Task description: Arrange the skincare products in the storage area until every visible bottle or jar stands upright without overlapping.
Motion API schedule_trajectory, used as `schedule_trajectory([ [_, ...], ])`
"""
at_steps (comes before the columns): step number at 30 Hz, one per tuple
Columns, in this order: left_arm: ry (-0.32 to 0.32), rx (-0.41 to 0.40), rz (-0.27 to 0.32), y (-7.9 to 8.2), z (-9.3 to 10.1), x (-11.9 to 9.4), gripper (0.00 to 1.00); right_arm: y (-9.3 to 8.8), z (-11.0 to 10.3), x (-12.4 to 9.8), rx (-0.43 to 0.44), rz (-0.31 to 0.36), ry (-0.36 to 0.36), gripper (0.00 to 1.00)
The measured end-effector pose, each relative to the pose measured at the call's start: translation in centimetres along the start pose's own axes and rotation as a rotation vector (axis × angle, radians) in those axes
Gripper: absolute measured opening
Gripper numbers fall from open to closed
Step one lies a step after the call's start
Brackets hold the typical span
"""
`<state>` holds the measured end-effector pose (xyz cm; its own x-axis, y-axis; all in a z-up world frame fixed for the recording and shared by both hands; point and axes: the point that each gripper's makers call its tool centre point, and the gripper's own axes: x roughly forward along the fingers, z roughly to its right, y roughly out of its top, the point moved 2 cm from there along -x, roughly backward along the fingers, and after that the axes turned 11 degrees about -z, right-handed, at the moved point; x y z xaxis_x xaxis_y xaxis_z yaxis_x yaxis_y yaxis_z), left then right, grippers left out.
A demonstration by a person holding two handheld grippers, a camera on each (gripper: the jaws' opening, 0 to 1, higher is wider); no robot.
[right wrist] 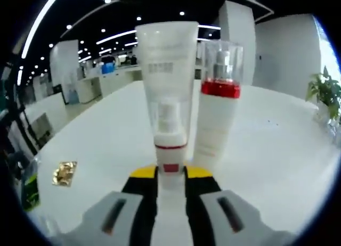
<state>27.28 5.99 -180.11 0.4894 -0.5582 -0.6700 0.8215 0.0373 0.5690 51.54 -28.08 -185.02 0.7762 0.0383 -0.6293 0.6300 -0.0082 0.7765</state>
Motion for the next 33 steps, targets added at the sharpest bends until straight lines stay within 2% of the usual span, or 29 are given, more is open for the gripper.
schedule_trajectory([
  [10,0.003,-0.003,-0.004,-0.1,-0.3,-0.1,0.33,-0.1,-0.5,0.2,0.083,-0.011,0.018,0.18],
  [20,-0.004,-0.007,0.001,-0.1,-0.2,0.0,0.33,0.1,-0.6,-0.4,0.087,-0.006,0.035,0.24],
  [24,-0.030,-0.015,0.008,0.1,0.6,0.8,0.33,-0.8,-1.1,-1.7,0.123,-0.045,0.104,0.29],
  [28,-0.060,-0.009,0.006,0.3,1.7,2.0,0.33,-2.0,-1.0,-3.9,0.133,-0.050,0.139,0.29],
  [30,-0.076,-0.006,0.005,0.4,2.3,2.5,0.33,-2.6,-0.9,-4.3,0.138,-0.068,0.158,0.30],
  [33,-0.104,-0.006,0.009,0.6,3.4,3.3,0.33,-4.2,-2.3,-6.5,0.160,-0.095,0.229,0.32],
])
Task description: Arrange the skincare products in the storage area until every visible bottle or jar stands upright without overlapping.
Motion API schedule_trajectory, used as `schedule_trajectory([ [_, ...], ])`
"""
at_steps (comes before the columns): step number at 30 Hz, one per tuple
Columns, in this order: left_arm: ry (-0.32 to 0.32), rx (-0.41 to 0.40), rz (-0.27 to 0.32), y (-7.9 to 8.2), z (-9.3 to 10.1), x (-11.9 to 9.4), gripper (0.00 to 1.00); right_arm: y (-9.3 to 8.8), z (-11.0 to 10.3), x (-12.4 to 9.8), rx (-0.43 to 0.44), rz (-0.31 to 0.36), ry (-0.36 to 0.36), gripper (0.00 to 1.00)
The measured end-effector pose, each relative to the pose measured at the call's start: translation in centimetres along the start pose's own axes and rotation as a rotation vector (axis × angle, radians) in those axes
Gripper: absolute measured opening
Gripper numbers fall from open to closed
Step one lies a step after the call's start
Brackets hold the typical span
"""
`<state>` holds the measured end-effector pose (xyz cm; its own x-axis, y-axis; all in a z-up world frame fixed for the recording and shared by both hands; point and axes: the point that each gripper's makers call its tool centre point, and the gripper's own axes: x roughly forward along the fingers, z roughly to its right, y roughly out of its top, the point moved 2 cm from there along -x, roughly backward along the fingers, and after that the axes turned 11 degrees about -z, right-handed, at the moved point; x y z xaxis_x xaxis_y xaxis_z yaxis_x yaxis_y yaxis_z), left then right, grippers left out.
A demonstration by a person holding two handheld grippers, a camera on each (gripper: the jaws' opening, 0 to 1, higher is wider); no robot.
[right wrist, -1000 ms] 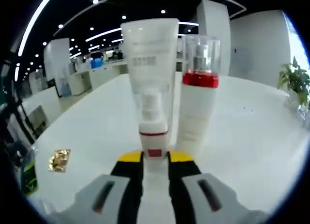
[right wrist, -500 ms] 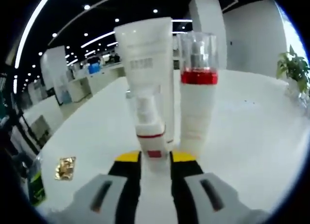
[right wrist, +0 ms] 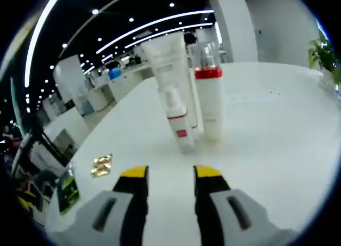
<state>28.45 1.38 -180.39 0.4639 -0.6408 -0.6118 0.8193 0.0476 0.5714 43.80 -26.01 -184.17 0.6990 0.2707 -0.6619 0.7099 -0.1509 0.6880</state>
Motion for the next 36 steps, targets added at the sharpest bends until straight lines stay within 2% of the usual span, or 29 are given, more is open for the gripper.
schedule_trajectory([
  [2,-0.014,-0.006,0.004,0.1,0.4,0.3,0.33,-1.1,-0.8,-0.8,-0.010,-0.017,0.029,0.32],
  [5,-0.025,0.000,-0.007,0.1,1.1,0.7,0.33,-3.3,-2.3,-1.8,-0.007,-0.088,0.076,0.36],
  [10,-0.032,0.062,-0.014,1.4,2.7,-0.7,0.33,-5.8,-5.2,-3.8,-0.089,-0.172,0.170,0.39],
  [11,-0.034,0.064,-0.009,1.7,2.9,-1.2,0.33,-6.2,-5.8,-4.2,-0.126,-0.179,0.187,0.39],
  [13,-0.046,0.039,-0.003,2.1,3.1,-1.6,0.33,-7.4,-6.8,-4.6,-0.188,-0.228,0.219,0.40],
  [14,-0.077,-0.048,0.006,2.5,3.5,-2.0,0.33,-7.8,-7.2,-4.6,-0.214,-0.238,0.225,0.41],
  [17,-0.082,-0.093,0.035,3.4,3.9,-2.8,0.33,-9.6,-8.7,-4.8,-0.288,-0.306,0.277,0.47],
  [21,-0.099,-0.097,0.047,3.5,4.4,-2.9,0.34,-10.4,-9.6,-4.8,-0.362,-0.320,0.288,0.49],
  [23,-0.093,-0.099,0.028,2.5,4.3,-2.5,0.34,-10.5,-9.5,-4.3,-0.410,-0.323,0.279,0.49],
  [25,-0.093,-0.096,-0.003,1.5,4.6,-2.3,0.33,-10.8,-9.2,-3.7,-0.404,-0.337,0.270,0.49],
  [26,-0.094,-0.096,-0.005,1.3,4.6,-2.3,0.33,-11.1,-9.0,-3.5,-0.407,-0.358,0.261,0.49],
  [32,-0.113,-0.116,-0.015,-0.5,5.2,-2.3,0.33,-10.7,-9.2,-2.6,-0.474,-0.359,0.249,0.42],
  [36,-0.119,-0.129,-0.005,-0.6,5.0,-2.5,0.33,-10.6,-9.4,-2.0,-0.488,-0.373,0.245,0.41],
])
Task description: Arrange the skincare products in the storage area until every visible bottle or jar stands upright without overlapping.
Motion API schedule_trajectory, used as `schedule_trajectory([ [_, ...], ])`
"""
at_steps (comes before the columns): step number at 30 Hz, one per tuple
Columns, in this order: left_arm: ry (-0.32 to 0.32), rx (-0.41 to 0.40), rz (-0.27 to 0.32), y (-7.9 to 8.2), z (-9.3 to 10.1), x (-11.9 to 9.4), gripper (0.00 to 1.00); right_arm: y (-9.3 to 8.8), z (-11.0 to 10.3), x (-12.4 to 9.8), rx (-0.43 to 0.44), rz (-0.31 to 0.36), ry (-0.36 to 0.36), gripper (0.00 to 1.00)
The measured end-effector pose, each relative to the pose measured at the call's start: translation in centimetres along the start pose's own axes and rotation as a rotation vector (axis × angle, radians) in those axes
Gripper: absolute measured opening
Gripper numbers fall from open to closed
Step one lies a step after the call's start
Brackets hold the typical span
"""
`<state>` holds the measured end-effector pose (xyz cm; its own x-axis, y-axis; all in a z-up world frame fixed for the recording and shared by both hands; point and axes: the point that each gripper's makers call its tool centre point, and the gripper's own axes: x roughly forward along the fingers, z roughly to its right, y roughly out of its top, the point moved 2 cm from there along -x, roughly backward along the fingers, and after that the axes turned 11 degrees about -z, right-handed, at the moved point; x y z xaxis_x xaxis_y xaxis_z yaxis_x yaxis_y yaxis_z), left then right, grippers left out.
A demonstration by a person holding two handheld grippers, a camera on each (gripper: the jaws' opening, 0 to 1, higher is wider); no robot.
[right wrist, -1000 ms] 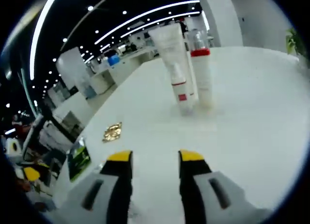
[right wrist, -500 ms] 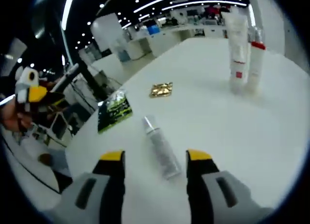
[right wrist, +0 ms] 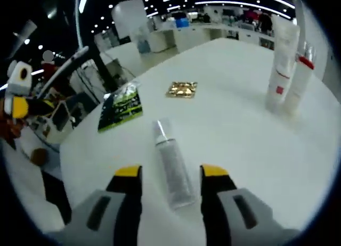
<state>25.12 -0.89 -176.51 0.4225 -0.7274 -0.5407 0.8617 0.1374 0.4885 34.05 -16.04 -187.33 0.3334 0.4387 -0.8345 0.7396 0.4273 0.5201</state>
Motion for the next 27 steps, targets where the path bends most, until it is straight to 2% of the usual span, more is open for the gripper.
schedule_trajectory([
  [3,-0.002,-0.013,0.010,0.1,-0.3,-0.2,0.33,-0.1,0.0,0.3,-0.021,-0.024,-0.013,0.36],
  [5,-0.002,-0.019,0.008,0.2,-0.6,-0.3,0.33,-0.5,0.2,0.5,-0.042,-0.065,-0.041,0.30],
  [7,-0.001,-0.014,0.011,0.2,-0.6,-0.5,0.33,-0.3,0.1,0.6,-0.056,-0.060,-0.045,0.29],
  [11,-0.006,-0.011,0.003,0.1,-0.9,-0.6,0.33,-0.7,0.3,1.1,-0.040,-0.095,-0.050,0.26],
  [13,-0.007,-0.010,0.001,0.1,-1.0,-0.6,0.33,-1.0,0.3,1.3,-0.075,-0.108,-0.066,0.22],
  [14,-0.010,-0.014,0.004,0.1,-1.0,-0.7,0.33,-0.7,0.1,1.2,-0.100,-0.097,-0.072,0.22],
  [17,-0.017,-0.024,0.006,0.1,-1.1,-0.7,0.33,-0.7,0.1,1.2,-0.082,-0.103,-0.070,0.20],
  [21,-0.022,-0.026,0.000,-0.1,-1.1,-0.7,0.33,-0.7,-0.1,1.3,-0.109,-0.106,-0.067,0.20],
  [25,-0.027,-0.039,0.004,0.0,-1.3,-0.7,0.33,-0.6,-0.6,1.2,0.018,-0.086,0.007,0.19],
  [27,-0.030,-0.044,0.012,0.2,-1.4,-0.6,0.33,-0.6,-0.5,0.9,0.043,-0.078,0.021,0.19],
])
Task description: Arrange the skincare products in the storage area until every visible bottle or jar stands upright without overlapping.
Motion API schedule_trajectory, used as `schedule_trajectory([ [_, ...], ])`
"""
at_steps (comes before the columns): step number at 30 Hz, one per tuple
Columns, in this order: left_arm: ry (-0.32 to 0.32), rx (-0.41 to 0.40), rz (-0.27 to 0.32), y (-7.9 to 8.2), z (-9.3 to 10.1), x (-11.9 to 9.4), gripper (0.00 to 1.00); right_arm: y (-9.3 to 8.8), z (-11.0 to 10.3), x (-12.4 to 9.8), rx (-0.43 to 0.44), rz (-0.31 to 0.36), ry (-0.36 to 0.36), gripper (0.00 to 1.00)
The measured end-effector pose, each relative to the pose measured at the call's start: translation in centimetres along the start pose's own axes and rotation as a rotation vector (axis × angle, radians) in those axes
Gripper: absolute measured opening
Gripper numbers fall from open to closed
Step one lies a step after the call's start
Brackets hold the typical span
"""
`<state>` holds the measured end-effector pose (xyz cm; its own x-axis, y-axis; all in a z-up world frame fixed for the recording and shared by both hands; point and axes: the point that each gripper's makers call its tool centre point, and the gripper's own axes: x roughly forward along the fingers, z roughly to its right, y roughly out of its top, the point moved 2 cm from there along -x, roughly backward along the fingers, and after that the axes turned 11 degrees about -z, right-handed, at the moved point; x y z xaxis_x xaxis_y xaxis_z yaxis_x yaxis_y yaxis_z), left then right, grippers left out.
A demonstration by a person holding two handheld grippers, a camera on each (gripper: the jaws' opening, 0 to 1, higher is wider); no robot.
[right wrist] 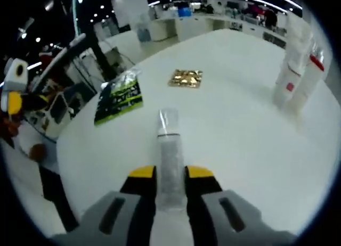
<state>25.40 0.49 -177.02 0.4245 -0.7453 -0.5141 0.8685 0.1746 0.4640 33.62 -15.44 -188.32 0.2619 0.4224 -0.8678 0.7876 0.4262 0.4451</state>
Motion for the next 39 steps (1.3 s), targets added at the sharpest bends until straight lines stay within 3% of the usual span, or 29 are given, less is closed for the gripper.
schedule_trajectory([
  [4,-0.023,-0.020,0.005,0.1,0.1,0.3,0.33,0.7,-0.6,-1.1,0.104,0.071,0.078,0.18],
  [8,-0.062,-0.045,0.018,0.3,0.5,0.5,0.34,1.7,-1.5,-3.0,0.164,0.164,0.152,0.18],
  [10,-0.075,-0.056,0.015,0.3,0.5,0.7,0.35,1.7,-1.5,-3.6,0.188,0.178,0.166,0.18],
  [14,-0.104,-0.070,0.021,0.5,0.8,1.2,0.37,3.0,-3.0,-5.0,0.273,0.269,0.300,0.18],
  [21,-0.199,-0.120,0.061,1.5,1.9,1.7,0.38,4.9,-6.4,-7.3,0.263,0.353,0.484,0.18],
  [25,-0.255,-0.173,0.096,2.2,2.3,1.8,0.43,5.3,-9.3,-8.6,0.250,0.347,0.661,0.18],
  [27,-0.284,-0.207,0.122,2.6,2.5,1.7,0.47,5.4,-10.3,-9.1,0.227,0.350,0.700,0.18],
  [32,-0.355,-0.238,0.156,3.2,3.2,1.4,0.47,5.3,-13.0,-10.1,0.216,0.314,0.851,0.18],
  [36,-0.422,-0.258,0.164,3.2,4.1,1.1,0.39,5.2,-15.0,-11.1,0.229,0.282,0.978,0.18],
  [38,-0.433,-0.261,0.161,3.1,4.2,1.1,0.30,5.2,-15.3,-11.1,0.232,0.275,1.003,0.18],
  [39,-0.486,-0.274,0.168,3.2,4.9,0.8,0.27,5.2,-15.4,-11.1,0.246,0.263,1.013,0.18],
])
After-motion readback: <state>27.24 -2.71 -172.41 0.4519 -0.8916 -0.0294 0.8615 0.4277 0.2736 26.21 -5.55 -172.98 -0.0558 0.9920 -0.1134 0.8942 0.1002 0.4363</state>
